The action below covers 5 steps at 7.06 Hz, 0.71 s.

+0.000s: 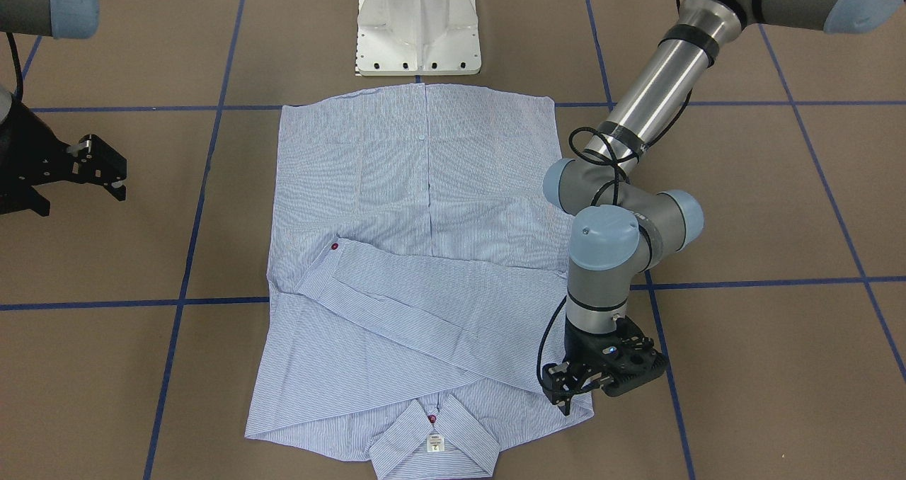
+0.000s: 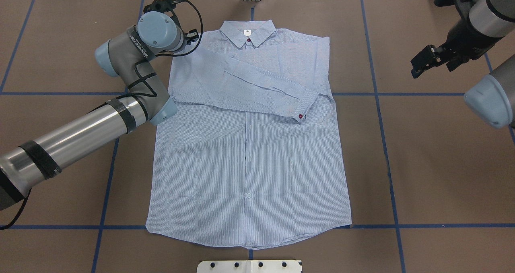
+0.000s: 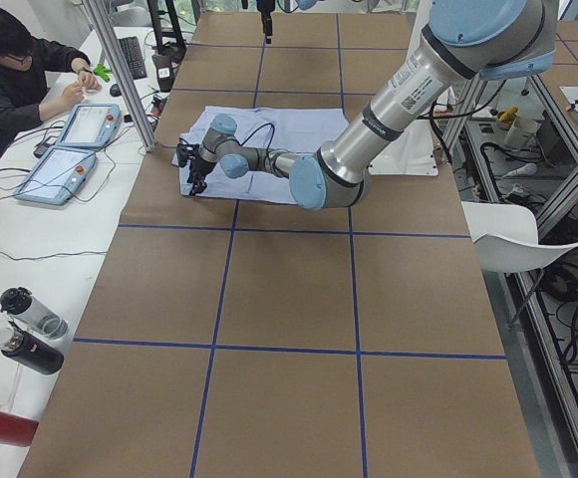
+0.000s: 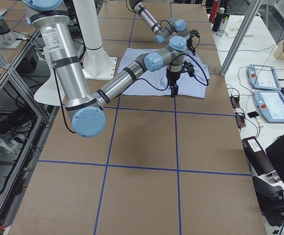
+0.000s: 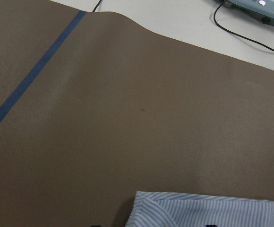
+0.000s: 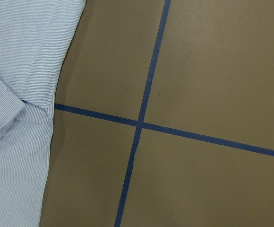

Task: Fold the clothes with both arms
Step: 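Raise the left gripper and withdraw it past the collar, then move the left gripper beside the shirt while the right gripper heads toward the hem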

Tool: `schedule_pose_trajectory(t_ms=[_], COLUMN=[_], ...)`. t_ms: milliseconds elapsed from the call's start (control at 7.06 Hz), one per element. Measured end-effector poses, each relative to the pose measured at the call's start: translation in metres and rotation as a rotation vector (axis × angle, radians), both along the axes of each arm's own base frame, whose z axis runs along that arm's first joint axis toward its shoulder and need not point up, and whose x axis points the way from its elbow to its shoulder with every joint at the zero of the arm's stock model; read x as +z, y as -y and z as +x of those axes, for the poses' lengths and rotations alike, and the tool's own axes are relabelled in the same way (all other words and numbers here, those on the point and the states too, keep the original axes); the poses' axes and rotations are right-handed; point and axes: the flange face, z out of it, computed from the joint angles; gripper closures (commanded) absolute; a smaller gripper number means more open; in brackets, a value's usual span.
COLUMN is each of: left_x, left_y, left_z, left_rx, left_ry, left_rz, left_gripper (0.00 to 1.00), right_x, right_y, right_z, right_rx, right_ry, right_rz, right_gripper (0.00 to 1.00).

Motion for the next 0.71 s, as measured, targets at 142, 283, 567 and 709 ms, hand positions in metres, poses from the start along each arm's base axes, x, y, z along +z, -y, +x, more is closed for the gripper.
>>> schedule_pose_trajectory(t_ms=[142,283,567,709], left_x=[0.0,0.005,0.033,0.04], left_y=[0.004,0.013,0.026,0.027], left_z=[-0.007,-0.021,-0.053,-0.06], left_rx=[-0.004,-0.01,-0.009,-0.005], left_ry=[0.002,0.014,0.067,0.081], left_rz=[0.003,0.008,0.016,0.02], left_gripper=[1.0,1.0,1.0,0.57], right_x=[0.0,-0.001,-0.001,-0.001], right_y=[0.0,0.0,0.0,0.0], right_z=[0.0,0.0,0.001,0.001], right_rx=[0.0,0.0,0.001,0.001], right_ry=[0.0,0.001,0.001,0.001], right_rz=[0.001,0.002,0.003,0.002], right_gripper=[0.0,0.0,0.0,0.0])
